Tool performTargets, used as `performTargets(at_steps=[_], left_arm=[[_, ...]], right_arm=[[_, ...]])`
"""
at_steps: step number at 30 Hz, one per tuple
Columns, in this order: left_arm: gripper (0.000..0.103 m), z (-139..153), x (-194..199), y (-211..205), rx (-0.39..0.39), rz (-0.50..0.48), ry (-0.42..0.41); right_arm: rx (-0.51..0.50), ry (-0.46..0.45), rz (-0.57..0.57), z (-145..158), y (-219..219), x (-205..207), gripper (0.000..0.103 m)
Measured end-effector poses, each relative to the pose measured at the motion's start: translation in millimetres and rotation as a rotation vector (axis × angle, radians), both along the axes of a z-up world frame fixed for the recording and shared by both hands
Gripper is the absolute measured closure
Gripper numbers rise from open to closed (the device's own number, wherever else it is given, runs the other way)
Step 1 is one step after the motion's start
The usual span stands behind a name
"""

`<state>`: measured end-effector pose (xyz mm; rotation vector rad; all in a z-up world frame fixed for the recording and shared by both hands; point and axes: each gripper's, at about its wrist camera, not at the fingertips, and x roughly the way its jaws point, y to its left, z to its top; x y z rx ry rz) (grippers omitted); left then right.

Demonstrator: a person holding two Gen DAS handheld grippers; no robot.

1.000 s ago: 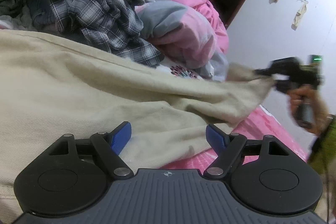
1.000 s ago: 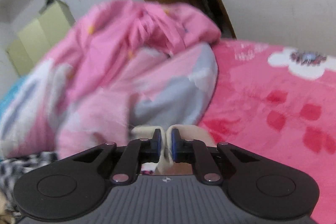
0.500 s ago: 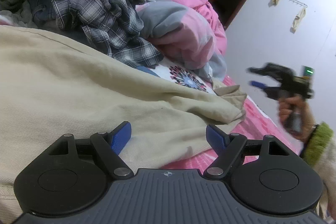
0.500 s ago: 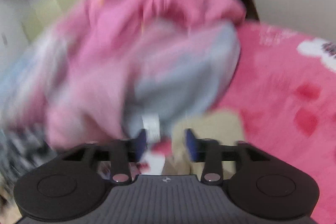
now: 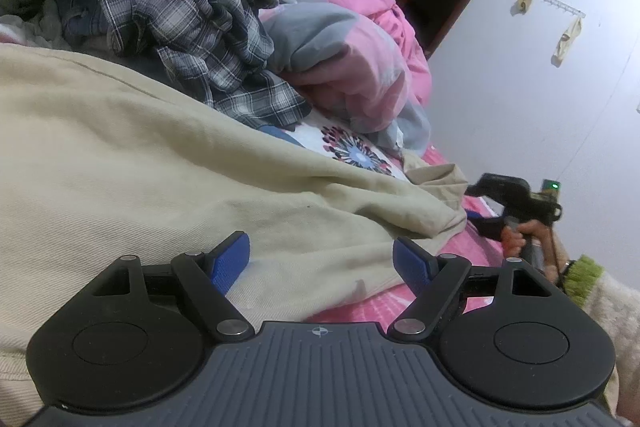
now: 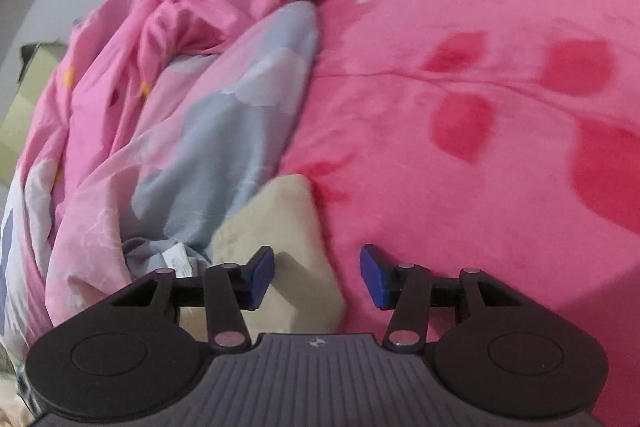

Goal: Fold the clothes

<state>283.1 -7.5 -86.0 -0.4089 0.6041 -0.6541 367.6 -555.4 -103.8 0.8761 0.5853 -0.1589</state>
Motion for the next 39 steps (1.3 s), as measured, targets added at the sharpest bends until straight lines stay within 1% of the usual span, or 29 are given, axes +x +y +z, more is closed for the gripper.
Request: performTargets(at_steps=[1,2,3,5,8,10,11,14,15,17,20,21,22,23,25,27,28,29,31,33,36,37,39], left_arm=[[0.023,-0.4,0.1,0.4,-0.004,-0.001,0.001],[0.023,-0.8,0.1,0.8,-0.008,-0.002,0.002],[0.023,-0.9,0.3,1.3,-0.013,-0.002,0.002],[0.023,-1.2,0.5,2.2,-0.023,-0.003,0.003],[0.023,-1.3,0.5,3.3,-0.032,-0.004,0.003],[0.023,-1.2,0.0,3.1,-0.033,-0.007,0.002],[0.023,-1.2,0.0,3.1,-0.034,-0.007,0.002],[0.023,-1.2,0.2,3.3,-0.036,-0.008,0.002],[0.023,-1.2,0.3,3.3,-0.037,-0.008,0.002],[0.023,-1.3,0.5,3.2,-0.038,-0.009,0.002],[0.023,-1.4,1.4,3.5,-0.042,-0.010,0.003],[0.023,-1.5,1.6,3.4,-0.042,-0.010,0.003],[0.023,-1.6,1.7,3.4,-0.042,-0.011,0.003],[0.023,-1.6,1.9,3.4,-0.043,-0.011,0.003],[0.023,-1.8,2.1,3.3,-0.043,-0.011,0.003],[0.023,-2.0,2.0,3.3,-0.043,-0.011,0.003],[0.023,-1.9,2.1,3.1,-0.043,-0.011,0.004],[0.023,-1.8,2.2,2.9,-0.042,-0.011,0.004],[0.023,-1.7,2.4,3.2,-0.042,-0.011,0.004],[0.023,-1.8,2.4,3.4,-0.042,-0.012,0.005],[0.023,-2.1,2.0,3.8,-0.044,-0.013,0.006],[0.023,-2.3,1.9,4.0,-0.045,-0.013,0.006],[0.023,-2.4,1.9,3.9,-0.046,-0.013,0.006]], right_arm=[[-0.011,0.013,0.024,0.6,2.9,4.9,0.087],[-0.032,0.028,0.037,2.0,7.4,9.1,0.093],[-0.058,0.027,0.045,6.1,12.3,9.9,0.093],[-0.125,-0.042,0.038,27.0,23.2,-3.4,0.095],[-0.216,-0.198,0.002,74.7,37.7,-41.9,0.095],[-0.272,-0.240,-0.041,104.9,46.7,-69.6,0.095],[-0.305,-0.230,-0.062,116.5,51.7,-80.5,0.095],[-0.399,-0.145,-0.103,131.8,61.9,-101.7,0.095],[-0.403,-0.101,-0.115,126.2,59.2,-102.4,0.095],[-0.392,-0.001,-0.143,102.9,48.8,-98.1,0.095],[-0.362,0.159,-0.139,51.1,26.8,-80.5,0.093],[-0.337,0.189,-0.141,36.5,19.5,-78.2,0.091],[-0.284,0.176,-0.147,26.8,12.1,-82.6,0.091],[-0.230,0.155,-0.155,21.8,5.1,-88.5,0.089],[-0.119,0.078,-0.174,29.9,-7.5,-106.7,0.085],[-0.005,-0.003,-0.199,37.5,-21.1,-126.6,0.079],[0.054,-0.045,-0.227,39.8,-29.3,-138.3,0.071],[0.104,-0.060,-0.254,39.7,-36.6,-145.2,0.065],[0.211,-0.051,-0.294,32.7,-50.2,-157.6,0.064],[0.332,-0.032,-0.300,18.3,-60.6,-165.1,0.064],[0.452,-0.031,-0.277,3.8,-64.5,-158.0,0.064],[0.470,-0.027,-0.264,1.4,-64.8,-153.2,0.063],[0.411,0.000,-0.219,5.8,-62.0,-134.2,0.062]])
